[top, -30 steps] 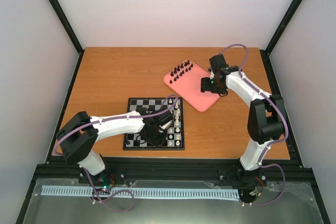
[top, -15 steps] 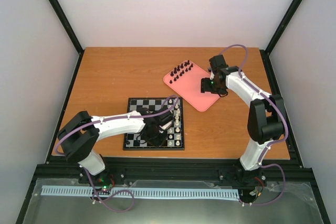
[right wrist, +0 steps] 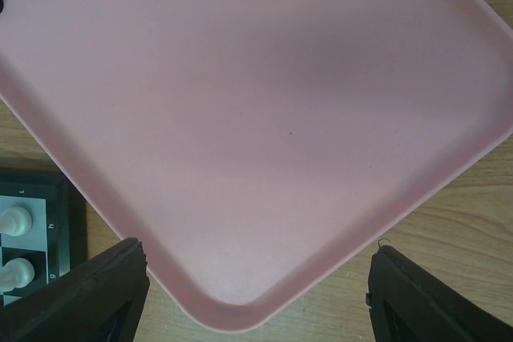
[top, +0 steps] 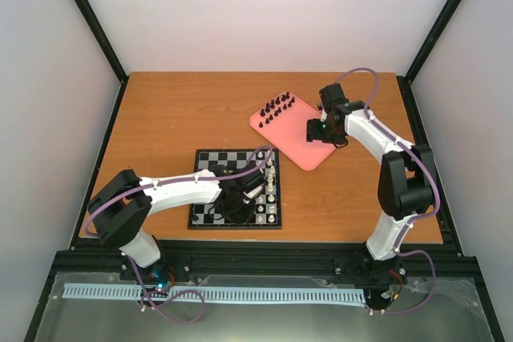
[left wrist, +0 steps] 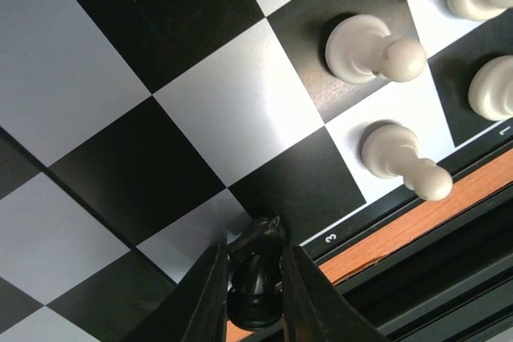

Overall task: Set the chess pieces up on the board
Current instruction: Pick up the chess piece from the chessboard, then place the chess piece in the storage box.

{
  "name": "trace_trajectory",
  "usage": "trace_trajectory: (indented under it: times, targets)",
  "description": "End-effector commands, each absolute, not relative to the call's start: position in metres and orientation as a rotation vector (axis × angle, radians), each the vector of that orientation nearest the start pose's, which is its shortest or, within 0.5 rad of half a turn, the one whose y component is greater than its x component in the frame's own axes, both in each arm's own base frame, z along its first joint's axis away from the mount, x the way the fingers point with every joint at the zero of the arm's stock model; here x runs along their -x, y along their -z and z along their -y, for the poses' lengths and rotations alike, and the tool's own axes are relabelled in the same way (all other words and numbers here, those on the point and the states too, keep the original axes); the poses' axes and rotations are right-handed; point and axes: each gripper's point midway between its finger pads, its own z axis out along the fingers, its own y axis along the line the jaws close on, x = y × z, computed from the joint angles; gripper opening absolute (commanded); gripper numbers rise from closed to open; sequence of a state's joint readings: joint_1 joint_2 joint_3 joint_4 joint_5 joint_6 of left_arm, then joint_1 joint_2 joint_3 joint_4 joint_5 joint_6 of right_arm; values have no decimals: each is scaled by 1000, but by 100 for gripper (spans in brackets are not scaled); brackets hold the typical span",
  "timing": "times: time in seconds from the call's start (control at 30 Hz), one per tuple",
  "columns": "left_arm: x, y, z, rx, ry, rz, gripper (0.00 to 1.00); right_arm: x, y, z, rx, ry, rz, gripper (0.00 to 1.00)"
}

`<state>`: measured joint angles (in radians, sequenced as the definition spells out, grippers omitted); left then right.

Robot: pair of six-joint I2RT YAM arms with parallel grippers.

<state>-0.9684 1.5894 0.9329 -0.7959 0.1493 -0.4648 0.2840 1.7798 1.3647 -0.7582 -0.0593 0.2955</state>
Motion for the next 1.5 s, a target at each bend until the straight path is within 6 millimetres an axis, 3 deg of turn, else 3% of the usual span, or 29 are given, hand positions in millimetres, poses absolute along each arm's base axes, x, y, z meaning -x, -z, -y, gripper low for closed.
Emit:
trace_trajectory:
  times: [0.0, 0.23, 0.67, 0.83, 0.97, 1.07, 1.23, 1.47]
  targets:
    - [-132, -22, 244, -823, 256, -3056, 18, -399, -109, -129, 23, -226, -2737, 87]
    - [-138, -30, 240, -810, 212, -3036, 1, -401, -112, -130, 21, -231, -2730, 87]
    - [-161, -88, 250, -768, 194, -2931, 1, -399, -130, -134, 54, -266, -2710, 87]
    - [-176, -117, 265, -760, 270, -2870, 1, -397, -145, -134, 69, -293, -2686, 87]
    - [-200, -137, 275, -690, 399, -2839, 1, -400, -154, -124, 0, -343, -2666, 87]
    - [-225, -152, 280, -648, 489, -2808, 1, -405, -164, -121, -70, -527, -2631, 87]
    - [-263, -181, 307, -656, 611, -2741, 1, -407, -187, -129, -91, -784, -2556, 86]
    - [-311, -206, 354, -615, 841, -2673, 1, -399, -206, -128, -57, -814, -2504, 86]
